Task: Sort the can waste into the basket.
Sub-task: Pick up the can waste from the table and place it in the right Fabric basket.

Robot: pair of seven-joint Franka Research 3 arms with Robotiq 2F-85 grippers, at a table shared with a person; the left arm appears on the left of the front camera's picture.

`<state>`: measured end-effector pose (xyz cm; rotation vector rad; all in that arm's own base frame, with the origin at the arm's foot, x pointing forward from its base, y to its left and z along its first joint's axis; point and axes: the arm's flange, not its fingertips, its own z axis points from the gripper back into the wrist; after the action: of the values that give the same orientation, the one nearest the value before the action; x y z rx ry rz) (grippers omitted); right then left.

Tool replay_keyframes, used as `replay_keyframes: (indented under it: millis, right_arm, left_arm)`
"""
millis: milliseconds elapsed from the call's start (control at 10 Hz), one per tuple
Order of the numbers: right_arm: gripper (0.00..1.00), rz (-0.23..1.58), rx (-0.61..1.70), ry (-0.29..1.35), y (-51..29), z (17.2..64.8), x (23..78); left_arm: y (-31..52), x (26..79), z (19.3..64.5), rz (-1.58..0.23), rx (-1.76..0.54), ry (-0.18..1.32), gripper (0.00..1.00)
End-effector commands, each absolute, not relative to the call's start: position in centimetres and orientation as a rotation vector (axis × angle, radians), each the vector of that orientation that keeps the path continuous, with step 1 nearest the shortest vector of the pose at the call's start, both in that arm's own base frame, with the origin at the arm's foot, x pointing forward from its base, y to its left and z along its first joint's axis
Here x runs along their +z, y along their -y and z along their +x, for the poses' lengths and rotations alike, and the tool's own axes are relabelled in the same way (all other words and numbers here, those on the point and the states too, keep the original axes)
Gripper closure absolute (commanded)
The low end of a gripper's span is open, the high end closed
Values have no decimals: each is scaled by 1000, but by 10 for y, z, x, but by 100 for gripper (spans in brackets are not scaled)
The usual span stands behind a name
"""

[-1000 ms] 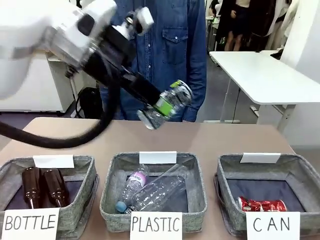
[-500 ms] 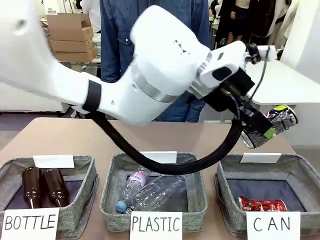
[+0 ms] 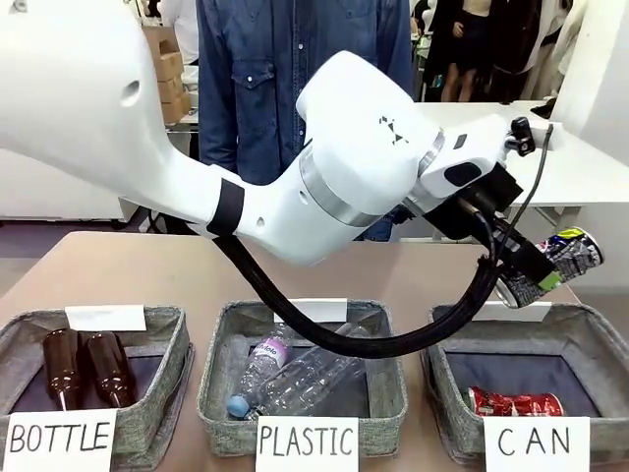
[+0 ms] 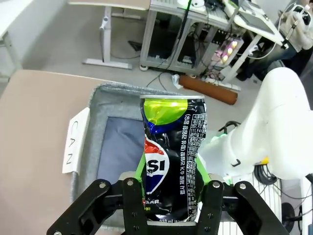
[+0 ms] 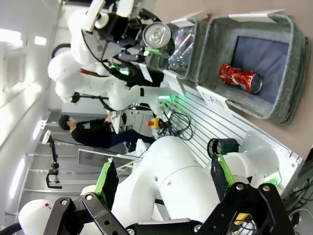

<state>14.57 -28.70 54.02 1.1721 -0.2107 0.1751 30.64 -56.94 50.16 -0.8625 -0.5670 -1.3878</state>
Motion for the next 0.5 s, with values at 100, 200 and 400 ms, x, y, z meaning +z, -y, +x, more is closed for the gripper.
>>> replay_keyframes:
  millis: [100,200,400]
  right_arm:
    - [0,1178,168,219,286,146,543]
    - [0,1178,168,219,286,146,543]
    - [0,1178,168,219,286,146,543]
  left_arm:
    - [569,507,309,-855,-1382,584,5]
    - [568,508,309,-861,-1380,586,4]
    - [565,511,310,-885,-1368,572,0]
